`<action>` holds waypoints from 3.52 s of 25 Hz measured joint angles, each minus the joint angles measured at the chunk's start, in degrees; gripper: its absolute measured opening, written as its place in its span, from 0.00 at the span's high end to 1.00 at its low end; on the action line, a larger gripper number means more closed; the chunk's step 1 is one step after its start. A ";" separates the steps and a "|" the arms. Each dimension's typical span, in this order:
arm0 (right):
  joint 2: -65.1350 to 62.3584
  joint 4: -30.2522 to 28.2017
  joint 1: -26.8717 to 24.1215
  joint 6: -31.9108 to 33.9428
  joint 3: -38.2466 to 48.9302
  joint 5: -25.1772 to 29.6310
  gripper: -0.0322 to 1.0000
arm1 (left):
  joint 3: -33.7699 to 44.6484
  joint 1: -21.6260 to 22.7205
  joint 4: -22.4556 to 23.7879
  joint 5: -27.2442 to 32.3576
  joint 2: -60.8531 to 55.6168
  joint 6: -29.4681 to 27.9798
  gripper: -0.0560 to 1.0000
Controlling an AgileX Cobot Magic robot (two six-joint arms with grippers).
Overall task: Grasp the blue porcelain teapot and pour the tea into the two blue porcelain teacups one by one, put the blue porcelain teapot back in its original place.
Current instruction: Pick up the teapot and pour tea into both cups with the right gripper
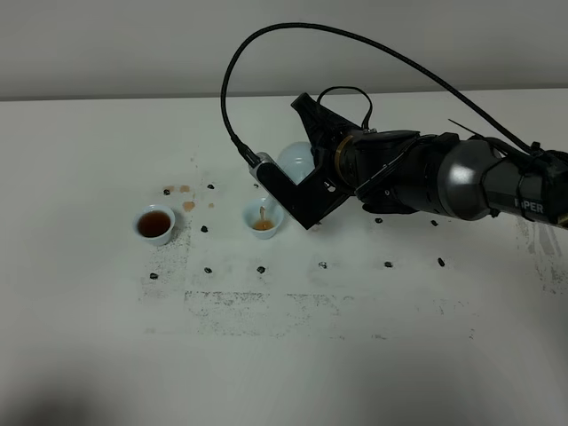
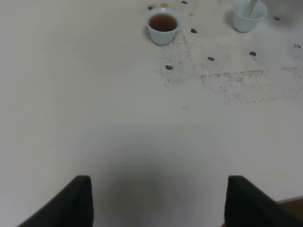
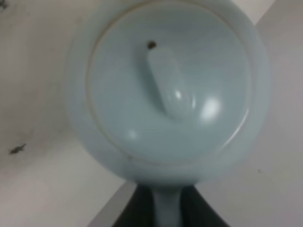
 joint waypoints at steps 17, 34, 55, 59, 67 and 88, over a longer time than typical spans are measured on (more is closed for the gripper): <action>0.00 -8.77 0.00 4.34 0.00 -0.17 0.89 | 0.00 0.00 0.00 0.00 0.00 0.00 0.38; 0.00 -22.59 0.00 18.51 0.00 1.73 0.89 | 0.00 0.00 0.00 0.00 0.00 0.00 0.38; 0.00 -23.91 0.00 18.65 0.00 1.74 0.89 | 0.00 0.00 0.00 0.00 0.00 0.00 0.38; 0.00 -24.72 0.00 18.65 0.00 1.74 0.89 | 0.00 0.00 0.00 0.00 0.00 0.00 0.38; 0.00 -24.99 0.00 18.65 0.00 1.74 0.89 | 0.00 0.00 0.00 0.00 0.00 0.00 0.38; 0.00 -24.99 0.00 18.00 0.00 1.74 0.89 | 0.00 0.00 0.00 0.00 0.00 0.00 0.38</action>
